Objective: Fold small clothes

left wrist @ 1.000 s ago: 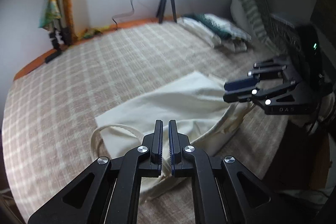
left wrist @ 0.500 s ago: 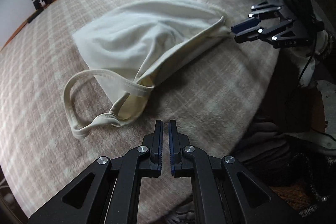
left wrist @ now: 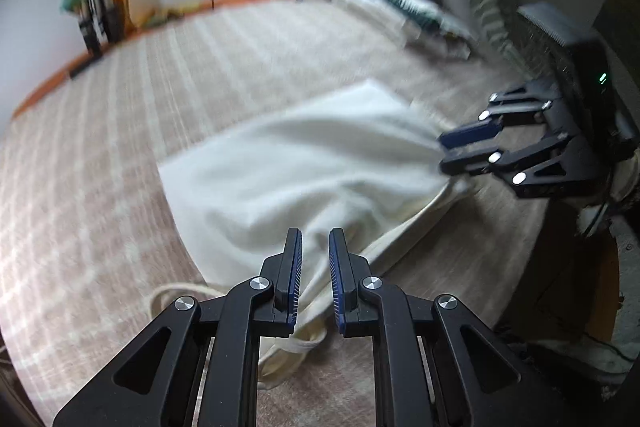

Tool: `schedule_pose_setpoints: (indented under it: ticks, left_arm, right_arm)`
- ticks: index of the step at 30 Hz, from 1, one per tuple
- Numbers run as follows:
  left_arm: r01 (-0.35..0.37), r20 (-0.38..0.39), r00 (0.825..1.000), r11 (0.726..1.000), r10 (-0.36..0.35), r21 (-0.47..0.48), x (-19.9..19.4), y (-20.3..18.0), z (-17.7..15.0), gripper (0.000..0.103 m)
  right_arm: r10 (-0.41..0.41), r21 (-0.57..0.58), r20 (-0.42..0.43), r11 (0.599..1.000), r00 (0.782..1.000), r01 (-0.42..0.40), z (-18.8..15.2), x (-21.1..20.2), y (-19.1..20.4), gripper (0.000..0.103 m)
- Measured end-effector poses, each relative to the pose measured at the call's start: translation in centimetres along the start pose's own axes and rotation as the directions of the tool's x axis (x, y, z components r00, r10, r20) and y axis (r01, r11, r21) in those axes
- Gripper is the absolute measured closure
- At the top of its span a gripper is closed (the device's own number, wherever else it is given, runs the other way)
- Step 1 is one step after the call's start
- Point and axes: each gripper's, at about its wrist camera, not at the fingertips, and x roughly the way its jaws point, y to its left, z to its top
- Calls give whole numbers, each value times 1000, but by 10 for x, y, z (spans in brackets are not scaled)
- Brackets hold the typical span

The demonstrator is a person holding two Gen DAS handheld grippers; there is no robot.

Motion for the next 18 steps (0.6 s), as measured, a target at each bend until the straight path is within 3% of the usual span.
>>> schedule_pose_setpoints:
  ticks: [4, 7, 10, 13, 15, 18]
  left_arm:
    - [16, -54, 998, 1000, -15, 10, 6, -2, -27, 91]
    - [29, -83, 996, 999, -25, 45, -3, -8, -54, 91]
    - [30, -95, 995, 998, -25, 57, -13, -11, -69, 91]
    - [42, -39, 998, 999, -41, 32, -30, -11, -65, 91]
    - [40, 25, 999, 998, -41, 40, -40, -15, -56, 91]
    - [-41, 84, 996, 997, 35, 71, -38, -19, -42, 91]
  right_arm:
    - [85, -78, -80, 993, 993, -92, -21, -6, 9, 77]
    - [94, -113, -105, 988, 990, -106, -36, -20, 9, 78]
    - [157, -60, -29, 986, 987, -158, -37, -40, -5, 73]
    - [182, 61, 87, 980, 979, -188, -22, -50, -35, 71]
    - [165, 164, 143, 968, 976, -188, -9, -44, -59, 70]
    - [109, 286, 175, 946, 979, -156, 10, -21, -87, 67]
